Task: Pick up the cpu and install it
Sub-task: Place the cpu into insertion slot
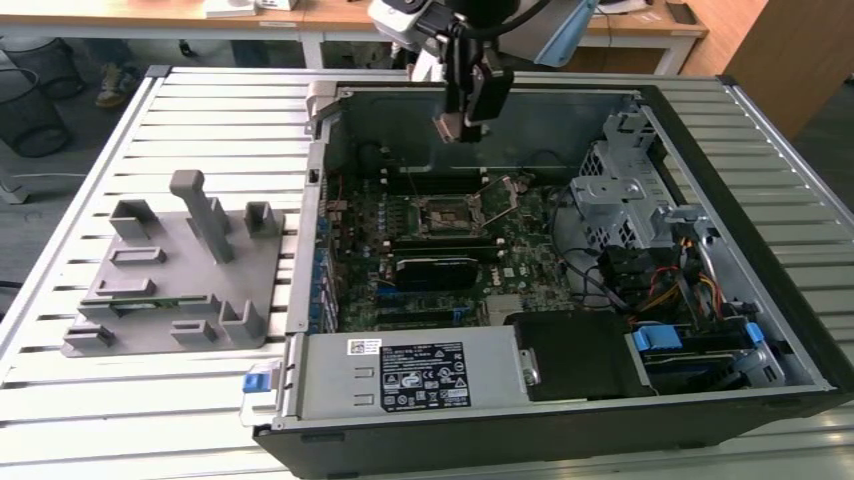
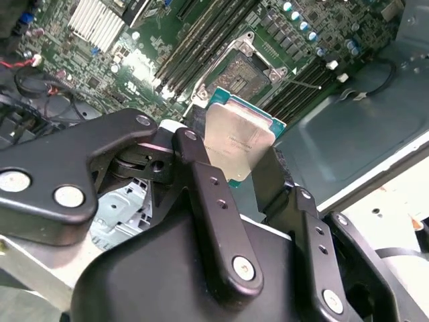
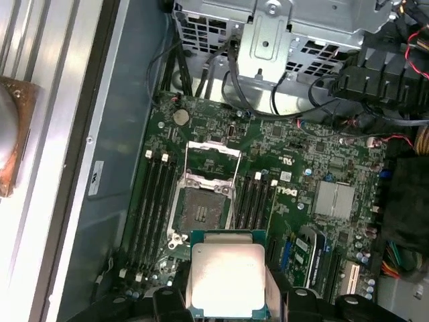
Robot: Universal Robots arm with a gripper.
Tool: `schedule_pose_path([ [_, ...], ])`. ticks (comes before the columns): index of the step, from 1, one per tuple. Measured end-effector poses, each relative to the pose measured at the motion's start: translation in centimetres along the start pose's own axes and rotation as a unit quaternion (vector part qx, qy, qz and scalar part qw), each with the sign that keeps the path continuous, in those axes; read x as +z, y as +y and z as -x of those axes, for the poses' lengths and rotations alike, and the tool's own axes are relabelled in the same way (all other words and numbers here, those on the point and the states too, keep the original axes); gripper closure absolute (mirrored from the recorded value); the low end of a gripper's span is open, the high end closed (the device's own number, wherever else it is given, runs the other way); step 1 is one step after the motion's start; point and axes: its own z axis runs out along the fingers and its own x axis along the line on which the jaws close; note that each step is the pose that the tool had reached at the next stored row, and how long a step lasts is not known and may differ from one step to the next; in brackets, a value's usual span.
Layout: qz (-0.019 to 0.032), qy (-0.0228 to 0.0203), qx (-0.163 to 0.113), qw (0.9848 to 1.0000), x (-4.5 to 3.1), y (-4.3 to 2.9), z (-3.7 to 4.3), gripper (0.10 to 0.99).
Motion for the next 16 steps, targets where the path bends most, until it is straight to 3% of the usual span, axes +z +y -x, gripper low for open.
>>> schedule_pose_path([
  [4, 0.0002, -0.0010, 0.032, 0.9995, 0.06, 0.00, -0.01, 0.561],
  [10, 0.0004, -0.0026, 0.077, 0.9970, 0.14, 0.00, -0.01, 0.561],
  [16, 0.0007, -0.0054, 0.100, 0.9950, 0.35, -0.02, -0.02, 0.561],
])
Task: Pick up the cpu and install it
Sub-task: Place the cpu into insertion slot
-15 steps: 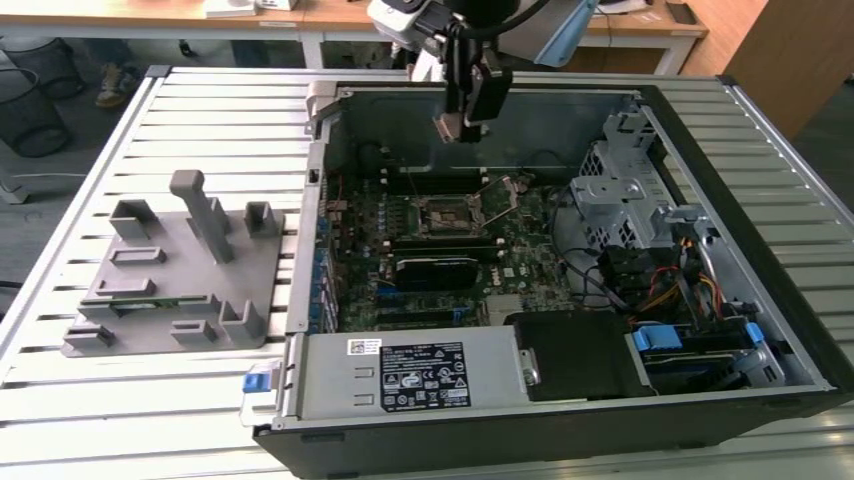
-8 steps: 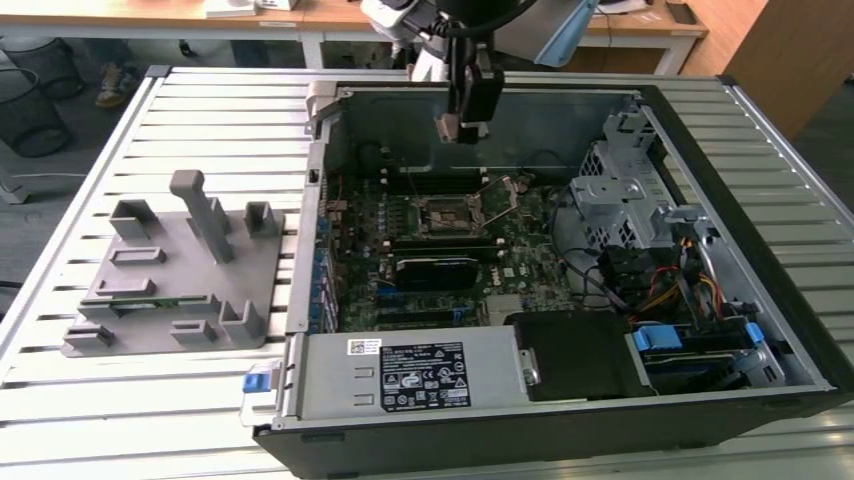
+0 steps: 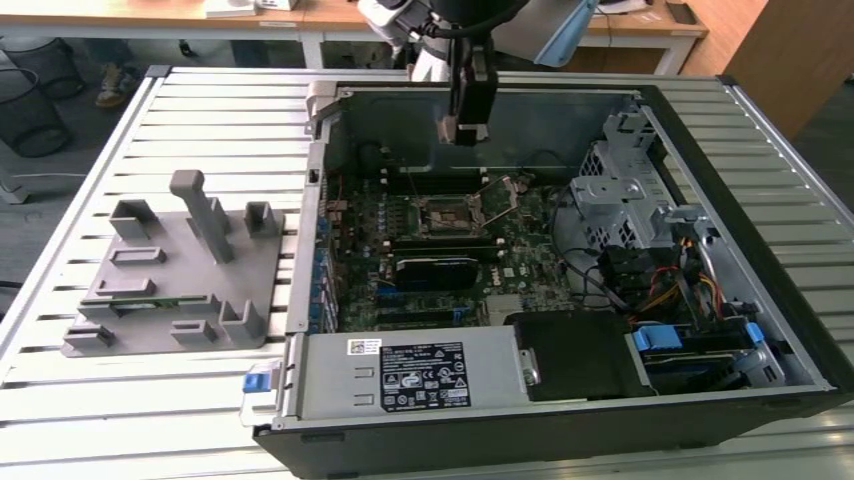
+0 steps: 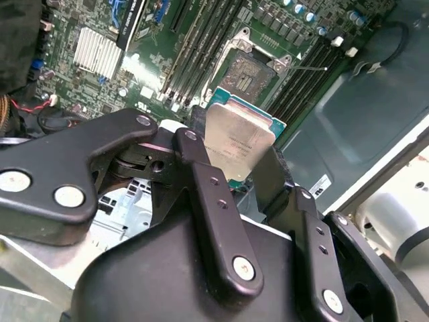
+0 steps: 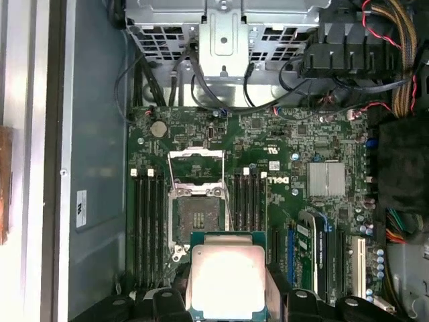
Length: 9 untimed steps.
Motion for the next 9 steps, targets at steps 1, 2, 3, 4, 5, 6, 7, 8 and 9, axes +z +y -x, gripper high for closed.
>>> schedule_pose_path([
  [1, 0.0007, -0.0011, 0.002, 1.0000, 0.09, 0.00, 0.00, 0.561],
  [2, 0.0015, -0.0020, 0.003, 1.0000, 0.18, 0.00, 0.00, 0.561],
  [3, 0.0024, -0.0032, 0.004, 1.0000, 0.27, 0.00, -0.01, 0.561],
  [4, 0.0033, -0.0042, 0.004, 1.0000, 0.36, 0.00, 0.00, 0.561],
  [5, 0.0047, -0.0048, 0.004, 1.0000, 0.45, -0.01, 0.00, 0.561],
  [6, 0.0069, -0.0050, 0.004, 1.0000, 0.52, -0.01, 0.00, 0.561],
  [7, 0.0096, -0.0053, 0.004, 0.9999, 0.59, -0.01, 0.00, 0.561],
  [8, 0.0114, -0.0055, 0.004, 0.9999, 0.66, -0.01, 0.00, 0.561],
  [9, 0.0124, -0.0056, 0.004, 0.9999, 0.75, -0.01, 0.00, 0.561],
])
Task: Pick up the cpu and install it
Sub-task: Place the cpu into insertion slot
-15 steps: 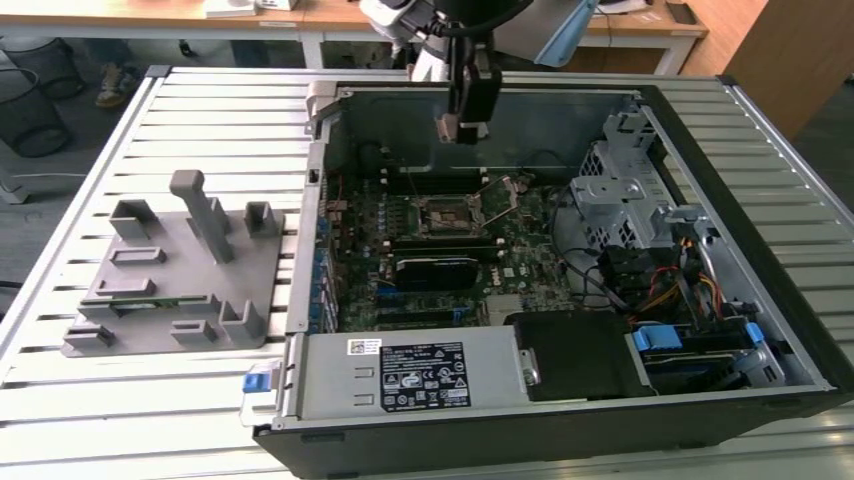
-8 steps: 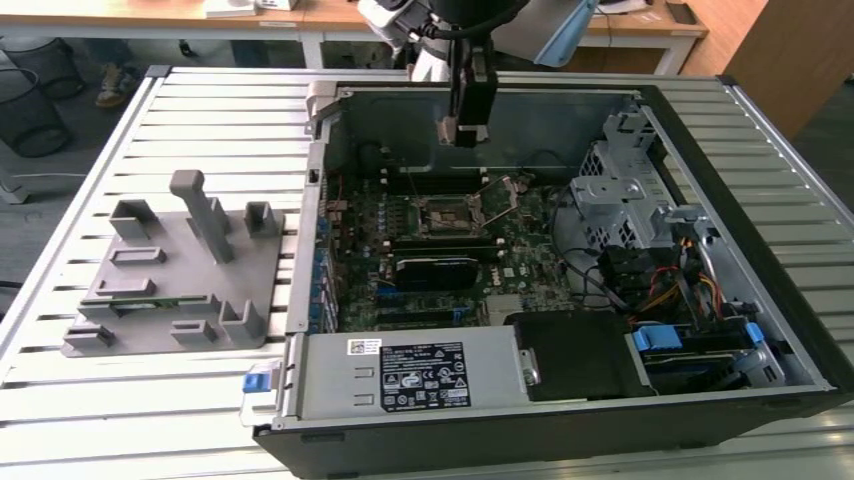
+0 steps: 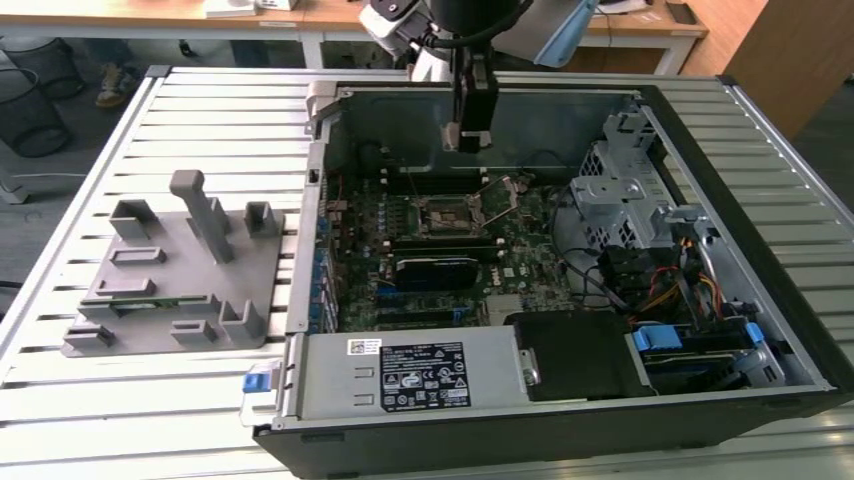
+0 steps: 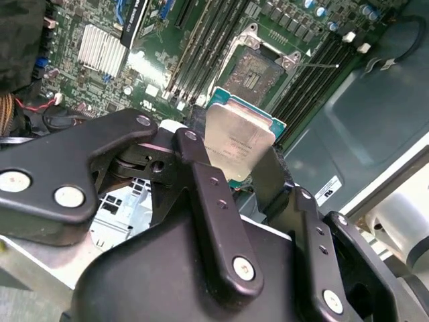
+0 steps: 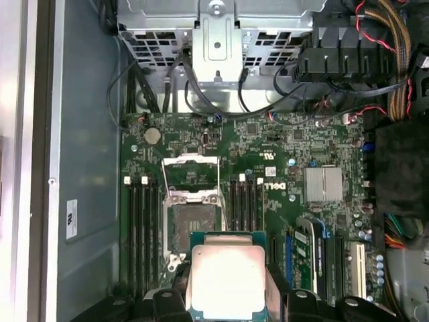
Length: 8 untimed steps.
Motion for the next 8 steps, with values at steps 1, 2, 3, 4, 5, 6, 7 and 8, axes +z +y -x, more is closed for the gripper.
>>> schedule_pose_path([
  [1, 0.0007, 0.0000, 0.000, 1.0000, 0.08, 0.00, 0.00, 0.561],
  [2, 0.0011, 0.0000, 0.000, 1.0000, 0.17, -0.01, 0.00, 0.561],
  [3, 0.0012, 0.0000, 0.000, 1.0000, 0.26, -0.02, 0.00, 0.561],
  [4, 0.0012, 0.0000, 0.000, 1.0000, 0.35, -0.02, 0.00, 0.561],
  [5, 0.0012, 0.0000, 0.000, 1.0000, 0.43, -0.03, 0.00, 0.561],
  [6, 0.0012, 0.0001, 0.000, 1.0000, 0.51, -0.03, 0.00, 0.561],
  [7, 0.0012, 0.0014, 0.000, 1.0000, 0.59, -0.04, 0.00, 0.561],
  [8, 0.0011, 0.0036, 0.000, 1.0000, 0.65, -0.04, 0.00, 0.561],
])
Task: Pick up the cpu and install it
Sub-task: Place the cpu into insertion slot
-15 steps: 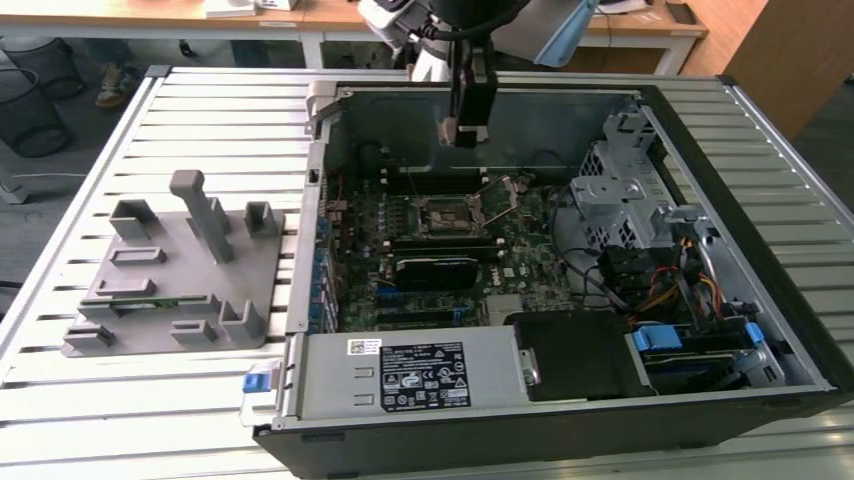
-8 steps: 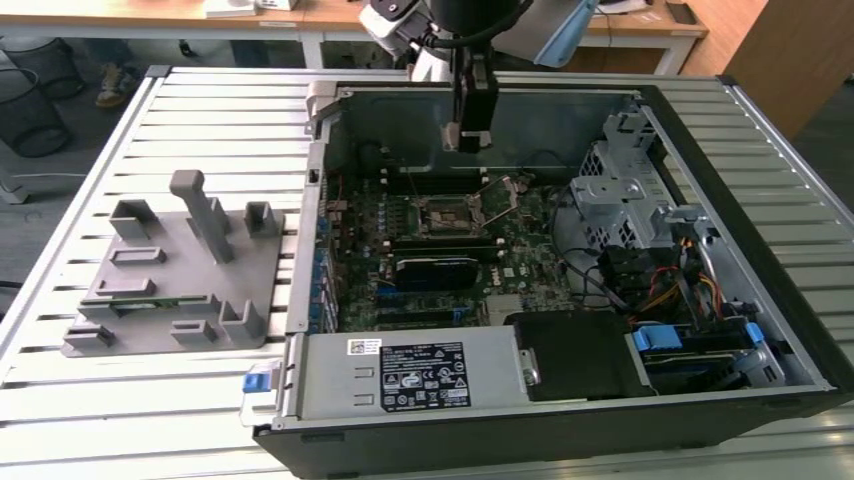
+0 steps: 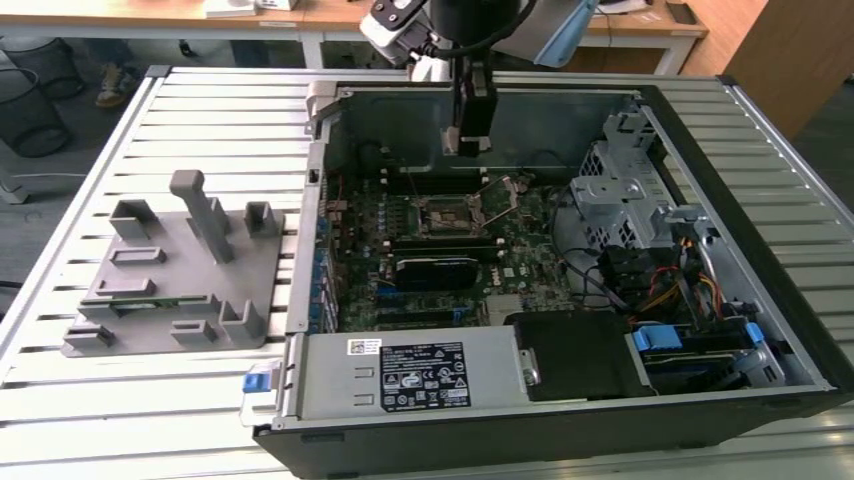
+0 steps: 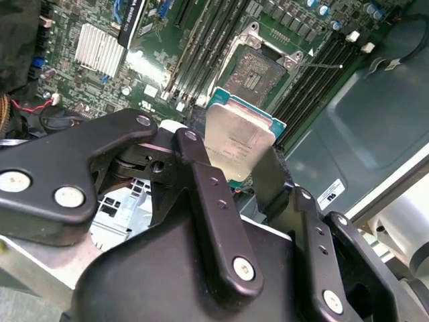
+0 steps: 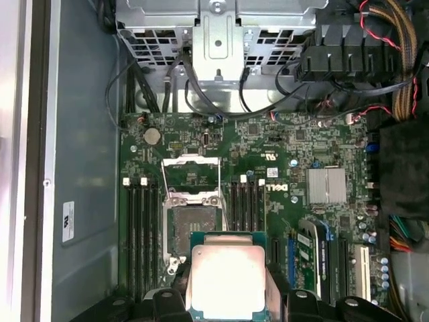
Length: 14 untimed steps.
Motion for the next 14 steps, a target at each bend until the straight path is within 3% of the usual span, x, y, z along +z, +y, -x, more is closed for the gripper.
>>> schedule_pose_path([
  [3, -0.0002, 0.0090, 0.001, 1.0000, 0.24, 0.00, -0.02, 0.561],
  [14, 0.0010, 0.0091, -0.022, 0.9997, 1.05, 0.07, -0.35, 0.561],
])
